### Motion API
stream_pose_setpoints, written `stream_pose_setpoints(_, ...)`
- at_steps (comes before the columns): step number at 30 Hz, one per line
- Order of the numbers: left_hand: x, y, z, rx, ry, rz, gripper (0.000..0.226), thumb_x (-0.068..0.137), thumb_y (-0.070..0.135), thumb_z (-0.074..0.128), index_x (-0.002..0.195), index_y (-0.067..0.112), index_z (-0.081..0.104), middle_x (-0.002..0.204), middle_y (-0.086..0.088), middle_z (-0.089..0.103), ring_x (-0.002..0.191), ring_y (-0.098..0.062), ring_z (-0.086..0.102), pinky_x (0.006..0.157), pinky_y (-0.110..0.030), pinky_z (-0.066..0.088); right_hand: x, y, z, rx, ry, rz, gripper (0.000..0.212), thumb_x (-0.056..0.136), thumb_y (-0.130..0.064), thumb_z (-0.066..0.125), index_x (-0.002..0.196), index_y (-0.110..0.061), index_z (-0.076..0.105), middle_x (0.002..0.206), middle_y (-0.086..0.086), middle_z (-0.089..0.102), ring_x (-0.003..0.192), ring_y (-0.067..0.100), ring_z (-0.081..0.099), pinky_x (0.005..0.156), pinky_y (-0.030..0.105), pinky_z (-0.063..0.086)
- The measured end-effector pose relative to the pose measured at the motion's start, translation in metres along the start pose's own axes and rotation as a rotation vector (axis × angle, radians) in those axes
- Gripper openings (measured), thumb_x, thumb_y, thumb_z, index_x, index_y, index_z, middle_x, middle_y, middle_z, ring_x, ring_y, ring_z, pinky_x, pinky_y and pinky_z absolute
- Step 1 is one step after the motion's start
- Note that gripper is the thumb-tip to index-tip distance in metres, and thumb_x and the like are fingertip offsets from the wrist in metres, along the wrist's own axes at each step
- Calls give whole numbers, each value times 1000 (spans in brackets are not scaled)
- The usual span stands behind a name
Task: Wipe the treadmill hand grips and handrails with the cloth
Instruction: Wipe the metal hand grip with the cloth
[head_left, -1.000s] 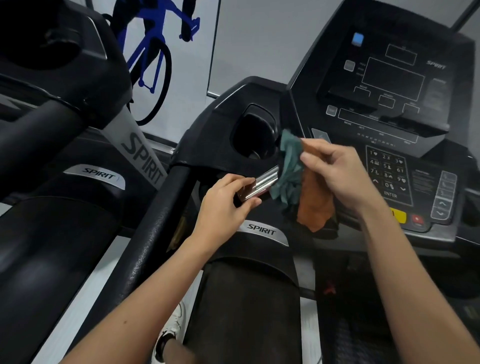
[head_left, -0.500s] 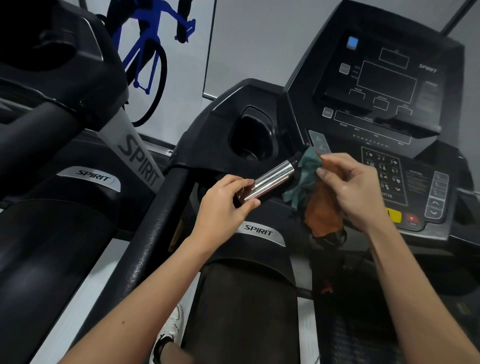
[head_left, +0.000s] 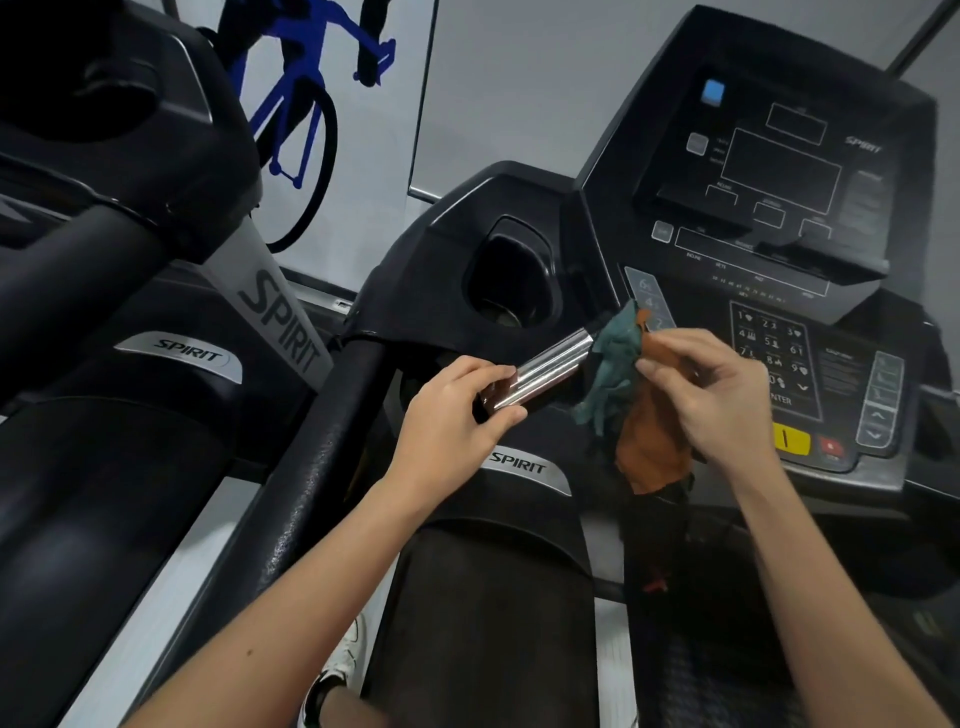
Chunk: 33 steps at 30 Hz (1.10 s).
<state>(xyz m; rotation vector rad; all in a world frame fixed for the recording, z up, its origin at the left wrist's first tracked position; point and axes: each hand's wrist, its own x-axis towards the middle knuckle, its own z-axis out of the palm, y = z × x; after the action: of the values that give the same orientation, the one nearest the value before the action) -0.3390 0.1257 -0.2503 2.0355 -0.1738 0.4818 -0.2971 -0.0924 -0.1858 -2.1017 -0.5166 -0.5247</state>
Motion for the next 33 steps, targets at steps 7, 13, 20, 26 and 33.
stream_pose_setpoints(7,0,1,0,10,-15,-28,41,79,27,73,118,18,63,110,10,61,101,-7,58,90,-27,47,36,-22,5,255,-261,241,24,88,-7,57,110,-9,65,97,-5,71,91,9,67,84,22,52)
stream_pose_setpoints(13,0,1,-1,11,-11,-25,42,79,27,73,119,18,63,110,9,61,100,-7,58,90,-29,49,36,-11,9,604,-216,493,30,67,-23,68,94,-13,73,82,2,74,71,12,70,62,22,56)
stream_pose_setpoints(20,1,0,1,-5,1,-27,40,77,26,74,116,18,65,109,9,62,98,-7,58,89,-27,49,30,-17,-11,134,-224,257,23,84,2,59,100,-11,68,101,3,67,93,12,62,88,29,50)
stream_pose_setpoints(26,1,0,2,4,5,-22,41,77,26,75,116,18,65,107,10,62,97,-6,58,88,-25,48,44,-33,-5,50,-311,149,26,85,1,59,94,-21,68,94,-8,65,88,1,60,85,17,49)
stream_pose_setpoints(33,-1,1,2,6,17,-10,40,77,25,75,115,18,66,106,9,62,96,-8,59,87,-30,50,45,-16,0,74,-292,342,23,87,-2,59,108,-7,68,97,-1,71,86,5,66,78,22,54)
